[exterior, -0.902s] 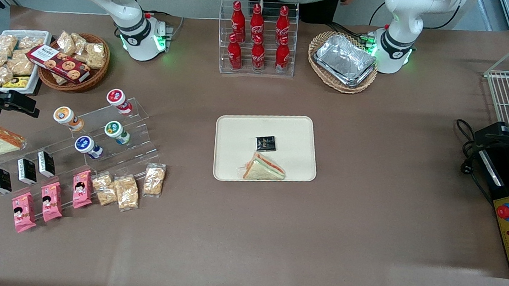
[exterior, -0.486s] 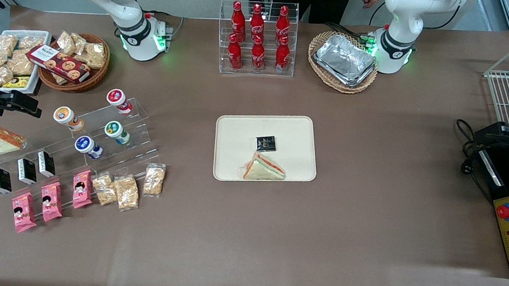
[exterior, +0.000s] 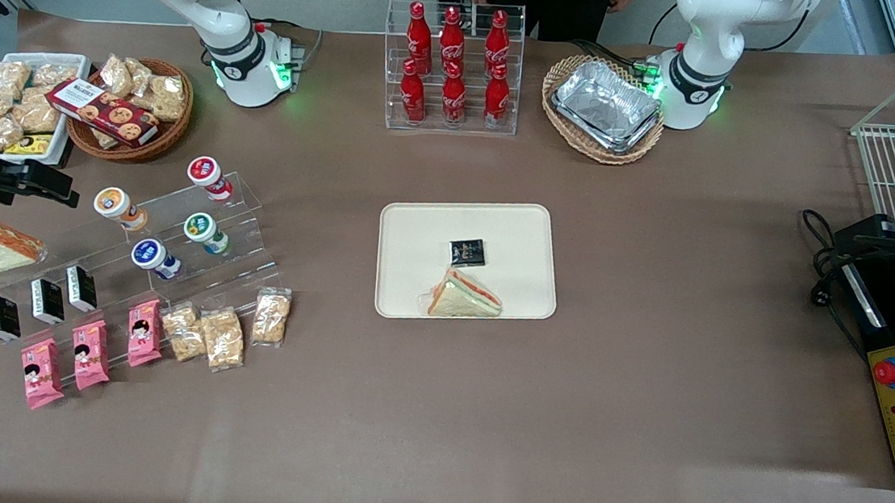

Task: Place green gum on tray

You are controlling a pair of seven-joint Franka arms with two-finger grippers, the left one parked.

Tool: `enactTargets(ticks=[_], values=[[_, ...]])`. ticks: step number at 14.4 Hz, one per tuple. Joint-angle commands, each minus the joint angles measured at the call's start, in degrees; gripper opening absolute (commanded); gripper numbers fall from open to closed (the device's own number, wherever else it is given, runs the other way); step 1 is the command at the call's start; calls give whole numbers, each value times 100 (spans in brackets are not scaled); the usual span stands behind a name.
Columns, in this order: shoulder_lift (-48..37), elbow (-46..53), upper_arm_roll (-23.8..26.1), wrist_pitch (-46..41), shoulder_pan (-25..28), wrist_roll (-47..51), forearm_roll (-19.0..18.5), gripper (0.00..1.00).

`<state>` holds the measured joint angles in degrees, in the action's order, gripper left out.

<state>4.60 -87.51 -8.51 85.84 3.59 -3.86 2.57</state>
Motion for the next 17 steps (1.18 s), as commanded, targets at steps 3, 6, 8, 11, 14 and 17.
enactTargets(ticks=[3, 6, 8, 11, 14, 17], values=[[-880, -1196, 306, 275, 19, -1, 165, 100], [-1320, -1628, 438, 311, 19, 26, 165, 100], [-1532, -1848, 456, 319, 37, 139, 165, 100], [-1647, -1945, 456, 319, 98, 202, 165, 100], [-1647, -1998, 499, 372, 107, 324, 165, 100], [-1664, -2401, 553, 862, 107, 333, 156, 100]])
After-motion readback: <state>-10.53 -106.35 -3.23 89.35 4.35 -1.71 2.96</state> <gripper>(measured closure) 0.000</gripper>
